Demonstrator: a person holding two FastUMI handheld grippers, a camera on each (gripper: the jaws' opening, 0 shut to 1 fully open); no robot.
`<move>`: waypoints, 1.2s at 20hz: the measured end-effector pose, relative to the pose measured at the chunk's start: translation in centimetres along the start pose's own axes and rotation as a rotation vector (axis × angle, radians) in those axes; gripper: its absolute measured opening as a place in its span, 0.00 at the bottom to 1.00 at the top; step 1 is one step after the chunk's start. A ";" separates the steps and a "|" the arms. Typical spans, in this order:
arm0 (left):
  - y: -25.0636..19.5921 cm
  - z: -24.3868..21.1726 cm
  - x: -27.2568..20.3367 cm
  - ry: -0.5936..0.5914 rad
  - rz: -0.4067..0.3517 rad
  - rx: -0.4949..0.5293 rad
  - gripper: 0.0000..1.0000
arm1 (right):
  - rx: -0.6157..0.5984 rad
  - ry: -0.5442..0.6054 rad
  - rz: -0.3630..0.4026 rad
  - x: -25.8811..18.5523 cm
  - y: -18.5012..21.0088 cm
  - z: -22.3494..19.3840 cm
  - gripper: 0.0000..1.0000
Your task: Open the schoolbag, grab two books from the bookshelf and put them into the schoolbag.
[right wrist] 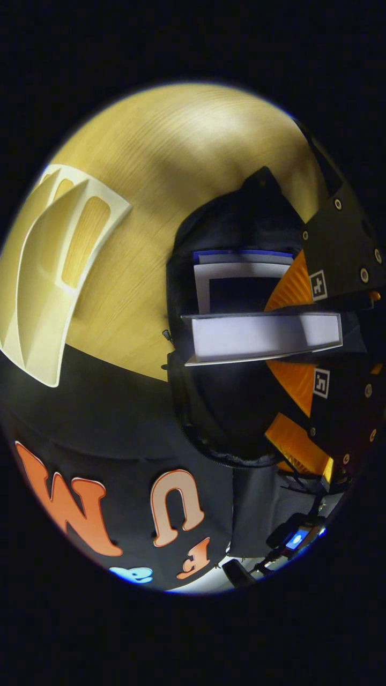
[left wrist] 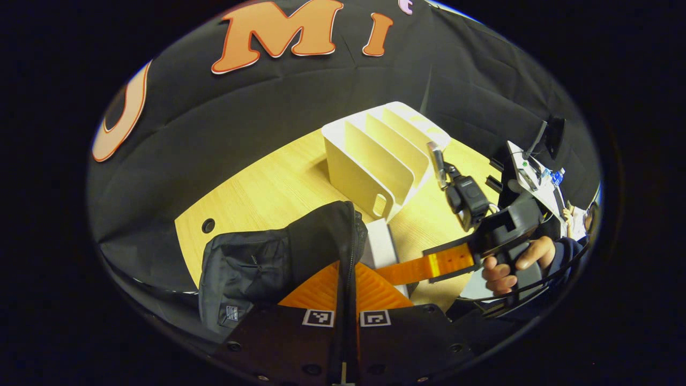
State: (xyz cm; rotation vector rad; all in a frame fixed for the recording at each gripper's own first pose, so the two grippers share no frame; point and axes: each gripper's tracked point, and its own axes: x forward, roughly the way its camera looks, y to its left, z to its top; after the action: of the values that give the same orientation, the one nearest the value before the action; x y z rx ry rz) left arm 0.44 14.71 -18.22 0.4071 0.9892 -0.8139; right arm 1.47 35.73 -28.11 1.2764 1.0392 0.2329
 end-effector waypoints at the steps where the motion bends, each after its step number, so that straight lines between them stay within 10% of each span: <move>1: -0.1 0.1 -0.1 -0.001 -0.001 0.003 0.04 | -0.004 0.005 0.003 0.4 0.1 -0.1 0.31; 8: -0.9 -0.1 -0.2 -0.007 -0.015 0.003 0.04 | -0.024 0.030 0.012 4.0 -0.2 -0.6 0.42; 11: -0.4 -0.3 0.0 -0.014 -0.021 -0.031 0.04 | -0.085 0.006 -0.120 3.8 -1.9 0.0 0.27; 14: 0.3 -1.1 0.5 -0.009 -0.016 -0.035 0.04 | -0.259 -0.018 -0.360 1.5 -5.3 1.2 0.56; 24: -2.1 -2.2 3.4 0.041 0.078 -0.107 0.11 | -0.461 -0.031 -0.421 -8.4 -7.1 6.2 0.85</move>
State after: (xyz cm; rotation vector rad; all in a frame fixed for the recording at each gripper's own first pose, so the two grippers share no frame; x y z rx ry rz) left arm -1.39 13.37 -22.20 0.3689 1.0437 -0.6812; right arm -1.33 23.61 -30.44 0.6286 1.1226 0.1176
